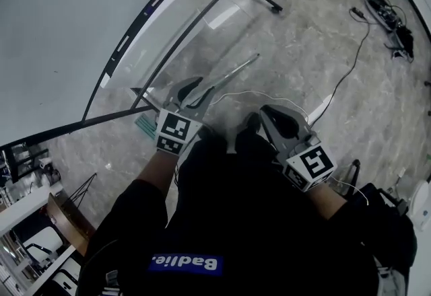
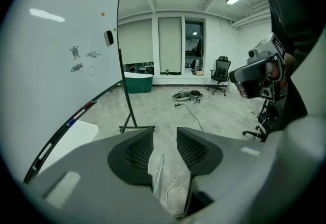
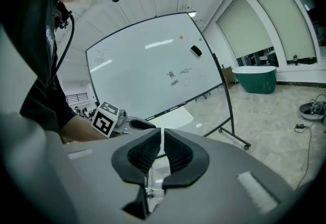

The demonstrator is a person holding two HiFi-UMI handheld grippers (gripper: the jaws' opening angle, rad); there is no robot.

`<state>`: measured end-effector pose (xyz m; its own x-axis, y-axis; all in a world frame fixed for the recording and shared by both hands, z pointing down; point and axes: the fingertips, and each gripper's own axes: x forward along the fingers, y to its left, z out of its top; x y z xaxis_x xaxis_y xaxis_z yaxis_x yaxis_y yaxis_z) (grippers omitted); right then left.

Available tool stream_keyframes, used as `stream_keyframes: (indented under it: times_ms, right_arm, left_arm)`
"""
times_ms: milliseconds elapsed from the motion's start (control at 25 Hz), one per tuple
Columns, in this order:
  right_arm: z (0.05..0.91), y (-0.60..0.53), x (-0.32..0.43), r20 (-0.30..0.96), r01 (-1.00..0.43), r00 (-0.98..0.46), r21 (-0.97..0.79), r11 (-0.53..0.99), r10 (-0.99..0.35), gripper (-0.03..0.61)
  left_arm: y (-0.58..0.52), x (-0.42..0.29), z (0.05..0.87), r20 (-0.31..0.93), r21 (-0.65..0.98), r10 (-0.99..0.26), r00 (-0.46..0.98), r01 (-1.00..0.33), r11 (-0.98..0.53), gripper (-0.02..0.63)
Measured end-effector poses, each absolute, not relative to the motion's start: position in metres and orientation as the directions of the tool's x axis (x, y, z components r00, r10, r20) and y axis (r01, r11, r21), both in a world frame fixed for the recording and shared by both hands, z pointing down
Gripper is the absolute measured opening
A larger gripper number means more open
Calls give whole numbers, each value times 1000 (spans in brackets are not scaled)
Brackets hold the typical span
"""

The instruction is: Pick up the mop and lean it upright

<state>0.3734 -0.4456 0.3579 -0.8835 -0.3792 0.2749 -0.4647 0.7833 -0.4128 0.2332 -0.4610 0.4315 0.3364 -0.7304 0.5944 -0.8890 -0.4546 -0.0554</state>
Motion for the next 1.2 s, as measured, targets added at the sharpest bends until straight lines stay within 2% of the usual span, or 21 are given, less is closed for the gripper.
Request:
stream_keyframes:
  times_ms: [360, 720, 960, 1200]
  right_arm:
    - [394, -461, 379, 368, -582, -810, -406, 704, -457, 29]
    - [450, -468, 352, 439, -696, -716, -385, 607, -543, 32]
    - [509, -461, 328, 480, -713, -698, -399, 577, -532, 32]
    - [559, -469, 315, 460, -705, -708, -409, 579, -537, 32]
  left_arm:
    - [-502, 233, 489, 639, 0, -650, 411, -845, -535, 169]
    - [-529, 216, 576, 681, 50, -551, 483, -781, -623, 169]
    - [-544, 205, 656, 712, 65, -501, 492, -756, -651, 170]
    - [-553, 196, 723, 725, 65, -498, 476, -767, -639, 169]
